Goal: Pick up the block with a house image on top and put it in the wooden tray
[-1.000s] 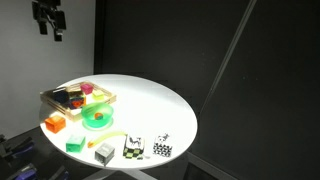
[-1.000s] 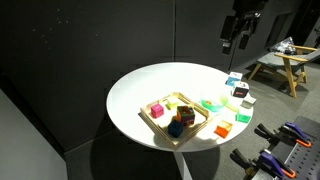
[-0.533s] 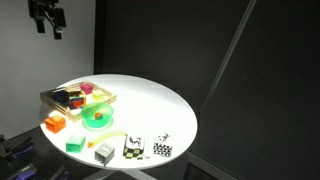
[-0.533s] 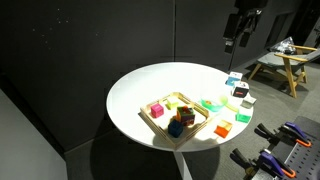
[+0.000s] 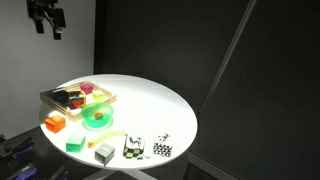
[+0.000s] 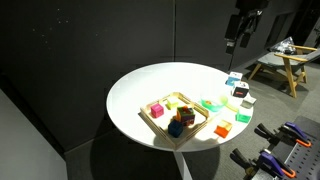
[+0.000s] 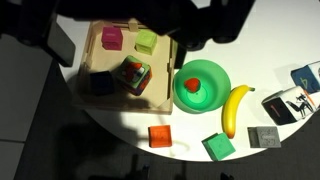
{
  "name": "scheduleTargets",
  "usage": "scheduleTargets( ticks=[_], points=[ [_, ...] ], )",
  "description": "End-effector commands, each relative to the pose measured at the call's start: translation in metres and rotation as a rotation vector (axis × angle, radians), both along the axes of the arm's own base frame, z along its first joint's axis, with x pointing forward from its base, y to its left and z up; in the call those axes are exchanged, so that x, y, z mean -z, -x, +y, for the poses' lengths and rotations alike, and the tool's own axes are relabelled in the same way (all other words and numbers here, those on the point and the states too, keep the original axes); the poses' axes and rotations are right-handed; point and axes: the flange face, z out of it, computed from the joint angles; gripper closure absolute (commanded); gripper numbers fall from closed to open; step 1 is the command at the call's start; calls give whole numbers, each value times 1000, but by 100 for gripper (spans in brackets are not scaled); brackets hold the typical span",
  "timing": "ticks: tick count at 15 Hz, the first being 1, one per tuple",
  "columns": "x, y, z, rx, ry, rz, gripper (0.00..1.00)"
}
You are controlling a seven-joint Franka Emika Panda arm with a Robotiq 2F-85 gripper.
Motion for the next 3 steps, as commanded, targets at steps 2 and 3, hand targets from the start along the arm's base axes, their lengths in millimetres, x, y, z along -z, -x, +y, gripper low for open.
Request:
scheduleTargets(
  ticks=[2,3],
  points=[
    [-1,0,0,0,0,1,0],
    [0,0,0,0,0,1,0]
  ],
)
